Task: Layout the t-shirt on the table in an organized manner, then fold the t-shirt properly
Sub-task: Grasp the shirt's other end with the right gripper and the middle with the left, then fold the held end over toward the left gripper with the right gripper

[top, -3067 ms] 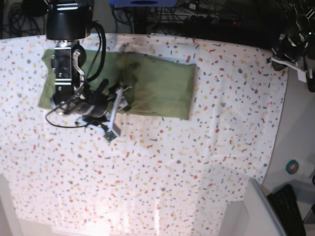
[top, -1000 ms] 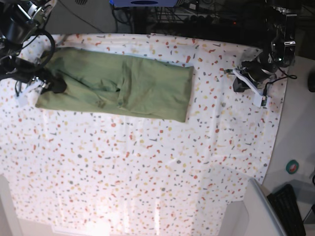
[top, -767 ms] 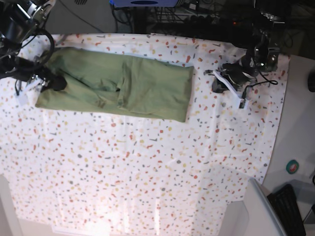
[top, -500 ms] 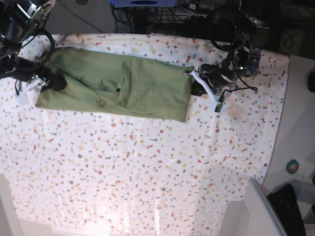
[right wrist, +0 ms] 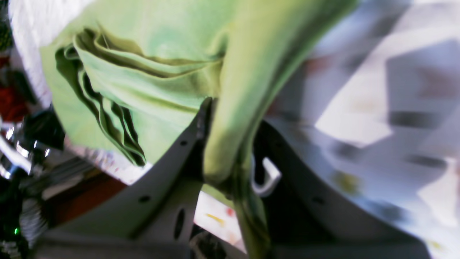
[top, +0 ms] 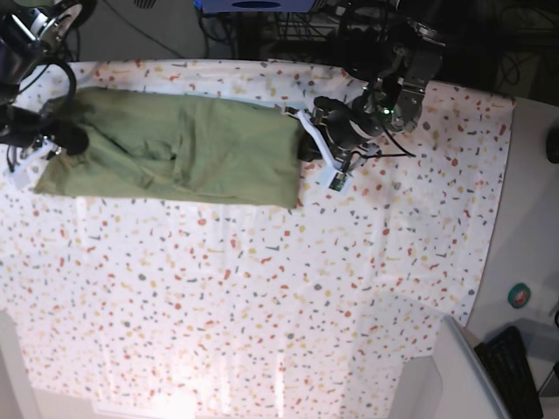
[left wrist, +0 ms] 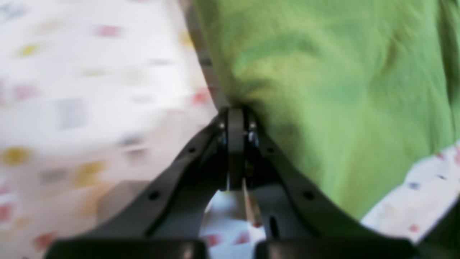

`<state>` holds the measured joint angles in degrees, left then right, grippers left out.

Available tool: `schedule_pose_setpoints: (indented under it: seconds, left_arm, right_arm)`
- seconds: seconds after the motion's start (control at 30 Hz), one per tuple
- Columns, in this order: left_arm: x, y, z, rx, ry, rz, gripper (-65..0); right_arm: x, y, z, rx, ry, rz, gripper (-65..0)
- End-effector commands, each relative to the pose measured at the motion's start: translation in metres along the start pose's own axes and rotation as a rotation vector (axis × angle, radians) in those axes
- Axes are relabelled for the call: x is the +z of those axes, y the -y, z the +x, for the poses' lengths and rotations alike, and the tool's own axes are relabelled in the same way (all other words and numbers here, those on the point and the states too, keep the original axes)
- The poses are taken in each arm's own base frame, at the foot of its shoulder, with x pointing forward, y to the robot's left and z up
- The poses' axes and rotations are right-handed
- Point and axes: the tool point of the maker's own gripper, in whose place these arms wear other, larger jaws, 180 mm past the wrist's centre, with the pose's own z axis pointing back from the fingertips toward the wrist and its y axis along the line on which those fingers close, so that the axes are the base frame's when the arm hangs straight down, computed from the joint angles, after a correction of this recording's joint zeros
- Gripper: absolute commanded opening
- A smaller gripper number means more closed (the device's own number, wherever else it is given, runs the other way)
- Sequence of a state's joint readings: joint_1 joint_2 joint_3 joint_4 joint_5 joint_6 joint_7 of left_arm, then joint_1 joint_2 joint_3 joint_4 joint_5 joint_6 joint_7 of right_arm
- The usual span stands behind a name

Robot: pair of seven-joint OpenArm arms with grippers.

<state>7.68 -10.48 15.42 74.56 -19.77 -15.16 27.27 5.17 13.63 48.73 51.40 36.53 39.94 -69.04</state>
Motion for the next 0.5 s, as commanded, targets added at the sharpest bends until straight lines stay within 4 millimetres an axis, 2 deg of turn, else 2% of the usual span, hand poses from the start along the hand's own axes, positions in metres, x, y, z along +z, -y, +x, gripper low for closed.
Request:
schedule_pose_setpoints:
  seconds: [0.0,0.07,0.13,0.3,0.47]
  left_arm:
    - [-0.001,0.006,-0.007,-0.019,-0.041,-0.016,-65.0]
    - [-0.005,0.019,-0.004,-0.019,-0.033,-0.041,-65.0]
    - [-0.010,0.030,0.001,-0.015,-0.022,-0.061,-65.0]
    - [-0.018,0.046,0.022,-0.004,0.016,-0.089,-65.0]
    - [-0.021,0.050,0.034,-0.007,0.037,-0.095,-65.0]
  right_arm:
    - [0.010,0.000,0.017,0.009,0.040,-0.010,-65.0]
    - [0.017,0.008,0.023,-0.054,0.054,-0.044,-65.0]
    - [0.027,0.009,0.033,-0.043,0.090,-0.076,-65.0]
    - [0.035,-0.017,0.053,0.180,0.116,-0.151,-65.0]
    - [0.039,-0.046,0.052,0.203,0.164,-0.213,-65.0]
